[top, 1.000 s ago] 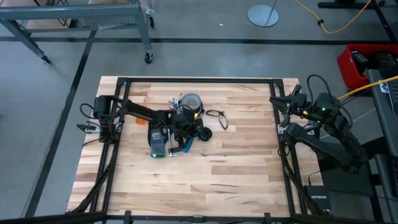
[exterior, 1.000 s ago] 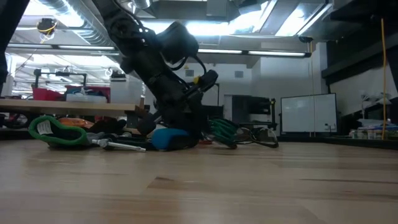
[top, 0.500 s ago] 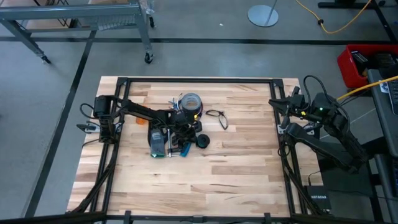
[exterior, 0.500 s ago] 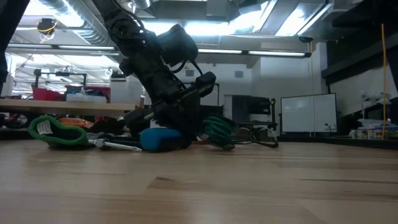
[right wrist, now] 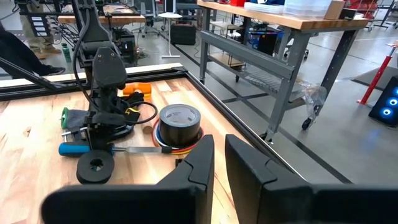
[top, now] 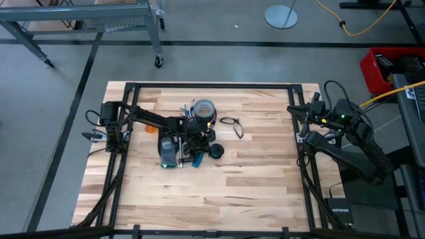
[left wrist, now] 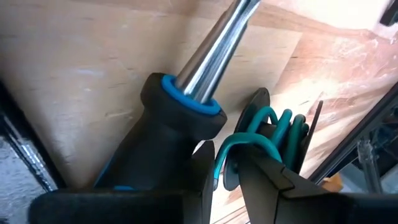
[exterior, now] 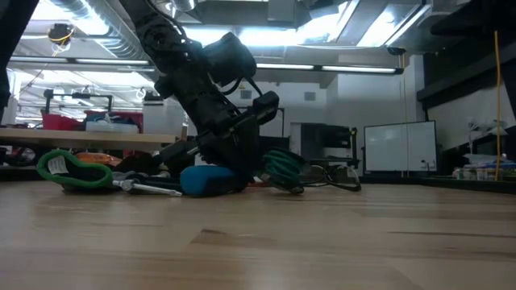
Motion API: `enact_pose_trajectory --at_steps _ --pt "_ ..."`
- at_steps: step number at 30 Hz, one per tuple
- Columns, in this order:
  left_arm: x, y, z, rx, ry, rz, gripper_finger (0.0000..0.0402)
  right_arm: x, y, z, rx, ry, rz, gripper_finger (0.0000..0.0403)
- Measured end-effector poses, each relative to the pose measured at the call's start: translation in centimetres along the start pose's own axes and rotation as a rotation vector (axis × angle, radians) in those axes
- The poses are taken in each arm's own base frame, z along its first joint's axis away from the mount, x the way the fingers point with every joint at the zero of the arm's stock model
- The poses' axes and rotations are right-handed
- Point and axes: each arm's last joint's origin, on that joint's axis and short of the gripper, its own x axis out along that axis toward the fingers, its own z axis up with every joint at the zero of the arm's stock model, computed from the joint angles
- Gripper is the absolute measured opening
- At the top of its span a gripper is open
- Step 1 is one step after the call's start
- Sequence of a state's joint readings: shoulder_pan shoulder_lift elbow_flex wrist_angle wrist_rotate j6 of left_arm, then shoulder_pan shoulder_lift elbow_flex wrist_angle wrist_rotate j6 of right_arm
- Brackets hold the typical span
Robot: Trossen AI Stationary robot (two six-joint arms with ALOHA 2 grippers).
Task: Coil cords
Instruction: Coil the wire in the cable spool
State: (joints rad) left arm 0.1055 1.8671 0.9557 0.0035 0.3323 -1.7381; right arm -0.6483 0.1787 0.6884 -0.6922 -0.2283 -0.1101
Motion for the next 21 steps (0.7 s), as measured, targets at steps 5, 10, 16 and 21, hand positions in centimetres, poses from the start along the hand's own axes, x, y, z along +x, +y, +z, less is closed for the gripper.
enact_pose_trajectory --at_steps 5,10,16,21 --pt "-0.1 0.0 0.3 0.044 0.001 0.0 0.0063 0.0 0.0 0.0 0.0 0.0 0.0 0.0044" --pt "-0.3 0.0 1.0 0.107 0.01 0.008 0.007 0.0 0.0 0.0 0.0 0.0 0.0 0.0044" --pt "-0.2 0.1 2.4 0.163 0.029 0.013 0.0117 0.0 0.0 0.0 0.0 -0.001 0.0 0.0044" --pt "-0.2 0.1 2.7 0.127 0.041 0.014 0.0133 0.0 0.0 0.0 0.0 -0.001 0.0 0.0044"
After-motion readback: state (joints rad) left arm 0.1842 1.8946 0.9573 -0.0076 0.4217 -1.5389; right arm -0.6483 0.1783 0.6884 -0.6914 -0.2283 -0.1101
